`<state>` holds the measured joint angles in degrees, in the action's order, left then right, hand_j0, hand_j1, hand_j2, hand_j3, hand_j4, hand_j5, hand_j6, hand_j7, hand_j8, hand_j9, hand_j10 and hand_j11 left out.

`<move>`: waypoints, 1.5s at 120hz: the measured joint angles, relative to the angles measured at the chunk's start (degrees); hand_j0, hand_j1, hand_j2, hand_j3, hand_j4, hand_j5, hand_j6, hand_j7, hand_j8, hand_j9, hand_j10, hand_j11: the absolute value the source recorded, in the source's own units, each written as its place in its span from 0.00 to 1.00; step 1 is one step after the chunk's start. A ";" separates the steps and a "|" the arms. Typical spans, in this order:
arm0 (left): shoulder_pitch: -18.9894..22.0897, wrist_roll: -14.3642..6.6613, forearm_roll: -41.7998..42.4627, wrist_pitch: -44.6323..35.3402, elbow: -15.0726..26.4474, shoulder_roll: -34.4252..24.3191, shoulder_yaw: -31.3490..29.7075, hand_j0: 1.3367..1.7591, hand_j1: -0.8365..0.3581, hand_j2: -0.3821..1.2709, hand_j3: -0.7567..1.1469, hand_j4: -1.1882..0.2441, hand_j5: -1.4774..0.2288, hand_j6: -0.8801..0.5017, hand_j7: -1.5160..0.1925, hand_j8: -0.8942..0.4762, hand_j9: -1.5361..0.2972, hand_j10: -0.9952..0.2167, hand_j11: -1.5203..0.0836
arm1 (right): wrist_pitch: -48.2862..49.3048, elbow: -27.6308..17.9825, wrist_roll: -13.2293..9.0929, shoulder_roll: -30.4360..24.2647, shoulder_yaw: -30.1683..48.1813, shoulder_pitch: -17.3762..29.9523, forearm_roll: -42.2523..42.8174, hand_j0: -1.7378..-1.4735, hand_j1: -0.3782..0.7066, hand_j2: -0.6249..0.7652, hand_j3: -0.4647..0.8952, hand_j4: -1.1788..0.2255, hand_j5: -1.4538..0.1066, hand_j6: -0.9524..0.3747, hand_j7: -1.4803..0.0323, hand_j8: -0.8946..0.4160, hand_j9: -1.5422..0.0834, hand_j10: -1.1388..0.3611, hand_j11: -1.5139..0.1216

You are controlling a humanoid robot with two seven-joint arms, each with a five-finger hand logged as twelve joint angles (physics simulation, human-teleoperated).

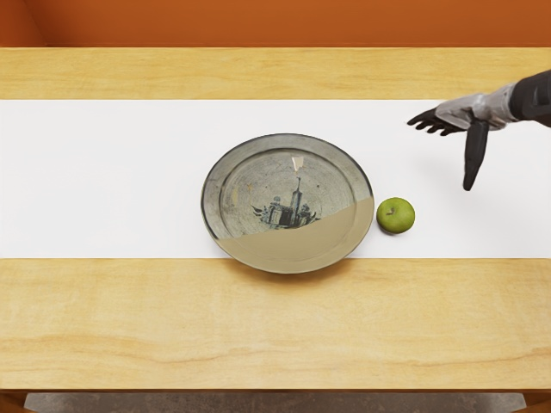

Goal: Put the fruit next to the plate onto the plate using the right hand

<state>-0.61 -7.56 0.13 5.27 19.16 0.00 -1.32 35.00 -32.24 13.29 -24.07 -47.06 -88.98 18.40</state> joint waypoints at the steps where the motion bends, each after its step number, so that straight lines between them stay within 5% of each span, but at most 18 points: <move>1: 0.00 0.00 0.00 -0.01 0.00 0.00 0.00 0.76 0.99 0.23 0.40 0.83 0.87 0.64 0.89 0.65 0.84 0.82 0.95 | 0.00 0.01 -0.12 -0.03 0.07 0.04 0.00 0.30 0.05 0.45 0.34 0.82 0.91 0.70 0.96 0.67 0.93 0.74 0.91; 23: 0.01 0.00 0.00 0.00 0.00 0.00 0.00 0.76 0.99 0.23 0.40 0.83 0.87 0.64 0.89 0.65 0.84 0.82 0.95 | 0.00 0.04 -1.52 0.14 2.63 0.63 -0.02 0.30 0.05 0.45 0.34 0.82 0.91 0.70 0.96 0.67 0.93 0.74 0.91; 37: 0.00 0.00 0.01 0.00 0.00 0.00 0.00 0.76 0.99 0.23 0.40 0.83 0.87 0.64 0.89 0.65 0.84 0.82 0.95 | 0.00 -0.23 -6.63 0.83 5.57 1.82 0.07 0.30 0.05 0.45 0.34 0.82 0.91 0.70 0.96 0.67 0.93 0.74 0.91; 52: 0.04 0.00 0.01 0.00 0.00 0.00 0.00 0.76 0.99 0.23 0.40 0.83 0.87 0.64 0.89 0.65 0.84 0.82 0.95 | 0.00 -1.56 -8.77 0.94 7.56 2.33 0.22 0.30 0.05 0.45 0.34 0.82 0.91 0.70 0.96 0.66 0.93 0.74 0.91; 90: 0.04 -0.01 0.00 -0.01 0.00 0.00 0.00 0.76 0.99 0.23 0.40 0.83 0.87 0.64 0.89 0.65 0.84 0.82 0.95 | -3.01 -15.33 -11.81 -5.85 10.88 1.58 0.86 0.30 0.10 0.44 0.34 0.79 0.88 0.67 0.92 0.63 0.90 0.71 0.87; 130: 0.00 0.00 0.00 -0.01 0.00 0.00 0.00 0.76 0.99 0.23 0.40 0.83 0.87 0.64 0.89 0.65 0.84 0.82 0.95 | -21.48 -31.24 -21.57 -10.49 11.25 -3.12 3.22 0.30 0.10 0.44 0.34 0.79 0.88 0.67 0.92 0.63 0.90 0.71 0.87; 180: 0.00 0.00 0.01 0.01 0.00 0.00 0.00 0.76 0.99 0.23 0.40 0.83 0.87 0.64 0.89 0.65 0.84 0.82 0.95 | -41.62 -47.90 -32.22 -11.57 11.21 -4.92 7.09 0.30 0.26 0.42 0.34 0.69 0.76 0.56 0.80 0.52 0.78 0.62 0.76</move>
<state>-0.61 -7.56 0.15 5.27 19.16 0.00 -1.31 -6.62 -80.14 -18.93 -35.65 -35.85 -93.90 25.50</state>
